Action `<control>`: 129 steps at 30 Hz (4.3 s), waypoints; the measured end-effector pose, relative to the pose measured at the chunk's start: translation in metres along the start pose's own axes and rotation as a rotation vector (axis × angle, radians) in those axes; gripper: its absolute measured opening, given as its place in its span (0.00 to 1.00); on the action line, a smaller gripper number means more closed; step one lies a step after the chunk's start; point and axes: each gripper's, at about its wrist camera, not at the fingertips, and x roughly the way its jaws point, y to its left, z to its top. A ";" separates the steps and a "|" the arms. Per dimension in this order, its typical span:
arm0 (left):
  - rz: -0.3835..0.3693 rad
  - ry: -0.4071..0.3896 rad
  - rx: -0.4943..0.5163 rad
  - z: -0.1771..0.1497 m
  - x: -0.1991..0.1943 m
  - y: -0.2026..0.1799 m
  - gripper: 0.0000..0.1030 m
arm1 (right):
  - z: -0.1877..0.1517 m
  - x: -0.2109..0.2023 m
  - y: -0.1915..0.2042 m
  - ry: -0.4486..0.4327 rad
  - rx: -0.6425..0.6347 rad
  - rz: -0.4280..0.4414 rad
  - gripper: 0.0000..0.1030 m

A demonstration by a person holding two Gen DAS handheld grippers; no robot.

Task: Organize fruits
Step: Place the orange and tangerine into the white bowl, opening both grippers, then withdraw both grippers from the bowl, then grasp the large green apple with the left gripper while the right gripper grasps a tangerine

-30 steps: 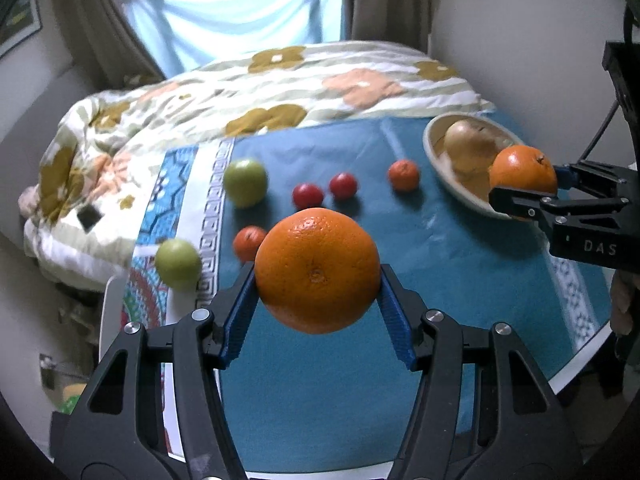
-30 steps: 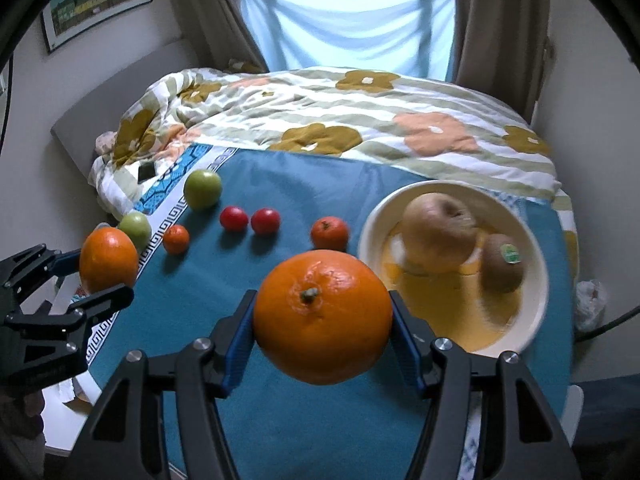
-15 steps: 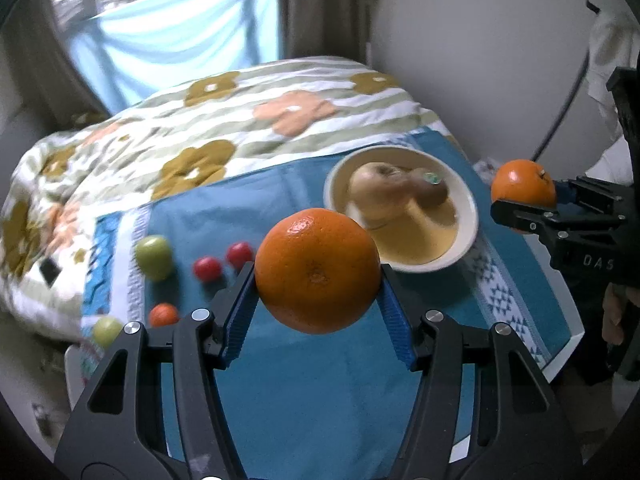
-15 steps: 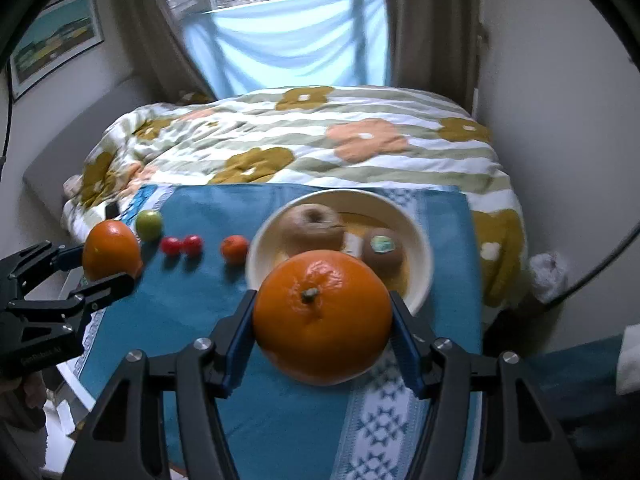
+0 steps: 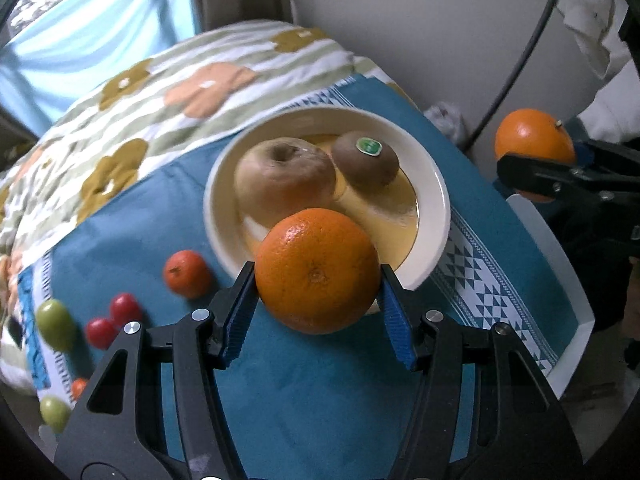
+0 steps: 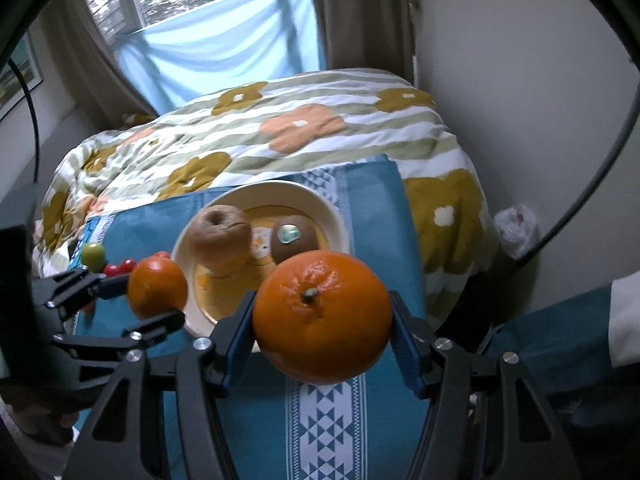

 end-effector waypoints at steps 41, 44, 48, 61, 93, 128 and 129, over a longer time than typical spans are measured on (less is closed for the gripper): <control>0.068 -0.023 -0.058 -0.014 -0.037 0.045 1.00 | 0.011 0.039 0.017 0.081 -0.036 0.102 0.56; 0.084 -0.028 -0.084 -0.023 -0.046 0.052 1.00 | 0.010 0.052 0.019 0.097 -0.059 0.127 0.56; 0.104 -0.019 -0.117 -0.036 -0.049 0.061 1.00 | 0.008 0.065 0.025 0.117 -0.103 0.132 0.56; 0.101 -0.014 -0.185 -0.056 -0.049 0.072 1.00 | 0.007 0.076 0.027 0.119 -0.129 0.099 0.91; 0.372 -0.070 -0.324 -0.134 -0.165 0.083 1.00 | -0.020 -0.036 0.094 -0.005 -0.333 0.179 1.00; 0.109 0.028 -0.157 -0.197 -0.118 0.270 0.90 | -0.034 0.062 0.298 0.135 -0.290 0.159 1.00; 0.098 0.034 -0.147 -0.196 -0.112 0.273 0.89 | -0.034 0.065 0.299 0.138 -0.286 0.157 1.00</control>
